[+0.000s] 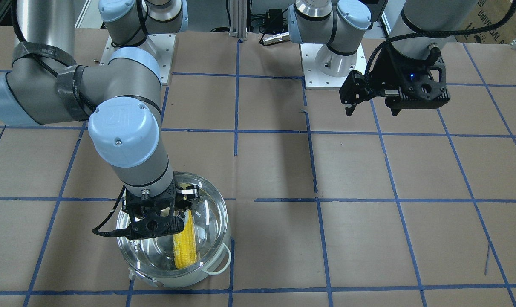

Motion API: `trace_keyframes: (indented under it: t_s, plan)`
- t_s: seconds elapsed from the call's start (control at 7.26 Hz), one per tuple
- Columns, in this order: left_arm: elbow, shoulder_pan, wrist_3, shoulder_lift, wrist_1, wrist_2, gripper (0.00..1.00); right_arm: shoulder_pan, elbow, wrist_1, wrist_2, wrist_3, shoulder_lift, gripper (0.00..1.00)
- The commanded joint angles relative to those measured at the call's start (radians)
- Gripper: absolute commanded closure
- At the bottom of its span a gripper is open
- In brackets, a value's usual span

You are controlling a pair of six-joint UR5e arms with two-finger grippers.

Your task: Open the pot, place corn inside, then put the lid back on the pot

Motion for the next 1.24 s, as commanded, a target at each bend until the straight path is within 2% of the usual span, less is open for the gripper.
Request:
trace_keyframes:
  t_s: [0.0, 0.14, 0.28, 0.41, 0.83, 0.96, 1.1]
  plan:
    - [-0.004, -0.001, 0.000, 0.000, 0.000, 0.000, 0.00, -0.001, 0.004, -0.009, -0.006, -0.001, 0.000, 0.48]
    - [-0.005, 0.000, 0.000, 0.002, 0.000, 0.000, 0.00, -0.001, 0.006, -0.017, -0.006, 0.000, 0.002, 0.45]
    - [-0.007, 0.000, 0.000, 0.003, 0.000, 0.000, 0.00, -0.001, 0.006, -0.044, -0.006, -0.001, 0.002, 0.34]
    - [-0.007, 0.000, 0.000, 0.003, 0.000, 0.000, 0.00, 0.001, 0.006, -0.058, -0.006, 0.000, 0.002, 0.28]
    - [-0.011, -0.001, 0.000, 0.005, 0.000, 0.000, 0.00, 0.004, 0.004, -0.067, -0.007, 0.003, 0.000, 0.26]
    - [-0.013, -0.001, 0.000, 0.005, 0.000, 0.000, 0.00, 0.004, 0.007, -0.064, -0.010, 0.002, -0.009, 0.23]
    - [-0.015, -0.001, 0.000, 0.008, 0.000, 0.000, 0.00, 0.002, 0.012, -0.054, -0.003, 0.006, -0.024, 0.00]
